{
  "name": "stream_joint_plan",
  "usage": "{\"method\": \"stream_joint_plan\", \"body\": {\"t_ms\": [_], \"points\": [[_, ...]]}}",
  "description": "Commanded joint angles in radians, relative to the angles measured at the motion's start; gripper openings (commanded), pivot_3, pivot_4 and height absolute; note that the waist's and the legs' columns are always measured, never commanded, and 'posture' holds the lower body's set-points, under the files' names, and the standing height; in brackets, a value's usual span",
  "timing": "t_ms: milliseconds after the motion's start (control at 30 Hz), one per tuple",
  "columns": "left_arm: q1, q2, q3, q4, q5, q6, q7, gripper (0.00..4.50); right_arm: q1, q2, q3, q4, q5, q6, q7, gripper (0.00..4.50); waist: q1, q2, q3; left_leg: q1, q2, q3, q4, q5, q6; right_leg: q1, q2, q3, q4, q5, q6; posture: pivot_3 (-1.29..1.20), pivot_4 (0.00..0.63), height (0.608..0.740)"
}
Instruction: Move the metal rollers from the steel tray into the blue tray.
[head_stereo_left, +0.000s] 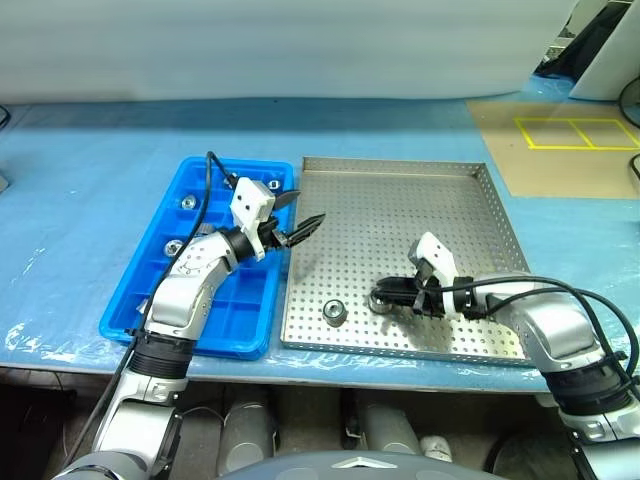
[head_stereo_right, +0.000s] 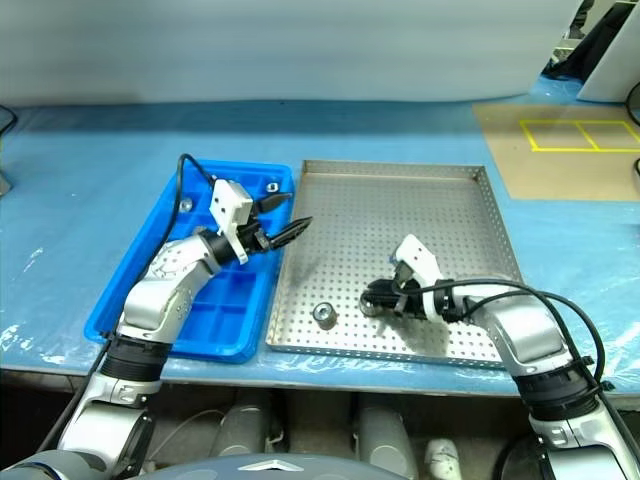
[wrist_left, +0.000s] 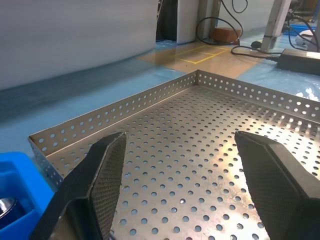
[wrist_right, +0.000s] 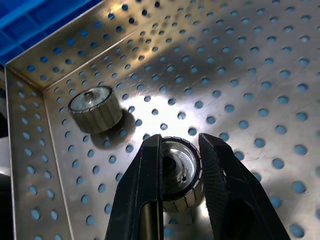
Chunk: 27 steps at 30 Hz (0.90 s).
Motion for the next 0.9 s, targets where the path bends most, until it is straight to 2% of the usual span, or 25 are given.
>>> {"method": "stream_joint_plan", "body": {"t_ms": [33, 200, 367, 600, 900], "points": [[0.021, 0.013, 0.031, -0.079, -0.001, -0.002, 0.030, 3.66, -0.049, -0.014, 0.002, 0.023, 0.016, -0.043, 0.057, 0.67, 0.010, 0.000, 0.000, 0.000, 0.000, 0.000, 0.000, 0.000, 0.000, 0.000, 0.000, 0.000, 0.000, 0.000, 0.000, -0.08, 0.150, 0.740], [0.057, 0.023, 0.039, -0.114, 0.000, 0.006, 0.061, 3.66, -0.119, 0.001, 0.001, 0.073, 0.029, -0.062, 0.101, 0.67, 0.029, 0.000, 0.000, -0.001, 0.000, 0.000, 0.000, 0.000, 0.000, -0.001, 0.000, 0.000, 0.001, 0.000, 0.000, -0.05, 0.150, 0.740], [0.063, 0.027, 0.057, -0.143, -0.010, 0.019, 0.089, 3.66, -0.199, 0.080, -0.029, 0.115, 0.067, -0.069, 0.089, 0.67, 0.044, 0.000, 0.000, 0.001, 0.000, 0.000, 0.001, 0.001, -0.001, -0.001, 0.000, 0.000, 0.004, 0.000, -0.001, -0.02, 0.150, 0.740], [0.116, 0.039, 0.148, -0.226, 0.007, 0.008, 0.199, 3.66, -0.340, 0.202, 0.013, 0.208, 0.080, -0.095, 0.122, 0.67, 0.046, 0.000, 0.000, 0.001, 0.001, 0.000, 0.001, 0.000, -0.006, -0.002, 0.000, 0.000, 0.005, 0.001, -0.002, 0.11, 0.150, 0.740], [0.366, 0.033, 0.263, -0.495, -0.003, 0.066, 0.352, 3.66, -0.497, 0.338, 0.133, 0.396, 0.049, -0.188, 0.295, 0.67, 0.105, -0.002, 0.000, -0.003, 0.001, -0.001, 0.000, 0.000, -0.006, -0.005, 0.000, -0.002, 0.005, 0.000, -0.003, 0.37, 0.150, 0.740]]}}
